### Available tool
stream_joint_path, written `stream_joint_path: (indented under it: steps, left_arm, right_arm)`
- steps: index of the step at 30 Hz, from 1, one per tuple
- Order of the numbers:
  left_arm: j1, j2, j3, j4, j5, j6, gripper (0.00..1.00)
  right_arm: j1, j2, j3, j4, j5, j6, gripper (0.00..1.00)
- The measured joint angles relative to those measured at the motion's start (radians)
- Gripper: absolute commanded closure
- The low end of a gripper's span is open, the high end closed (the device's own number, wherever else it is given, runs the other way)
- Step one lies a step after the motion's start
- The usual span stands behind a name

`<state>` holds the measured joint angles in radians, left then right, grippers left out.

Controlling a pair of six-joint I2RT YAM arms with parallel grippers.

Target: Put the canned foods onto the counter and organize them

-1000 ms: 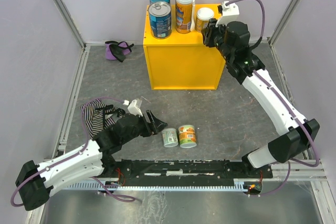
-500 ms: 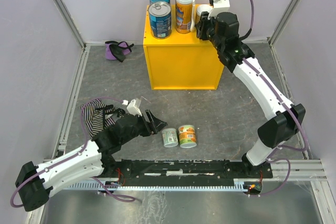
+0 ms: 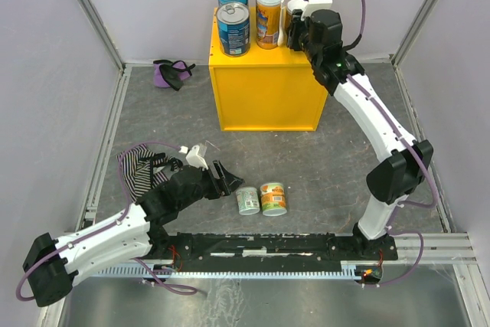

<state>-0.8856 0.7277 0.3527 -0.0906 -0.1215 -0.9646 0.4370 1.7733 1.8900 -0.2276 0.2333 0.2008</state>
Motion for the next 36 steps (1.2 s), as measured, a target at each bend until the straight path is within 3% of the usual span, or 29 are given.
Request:
stream_joint_path:
  steps: [19,36]
  left_arm:
    - [0.005,0.034,0.0,0.019,0.0,0.0,0.2]
    - [0.014,0.041,0.001,0.018,0.001,0.0,0.19]
  right_arm:
    - [-0.066,0.129,0.142,-0.041,-0.035,-0.002,0.6]
    - [-0.069,0.109,0.101,-0.02,-0.037,0.017,0.57]
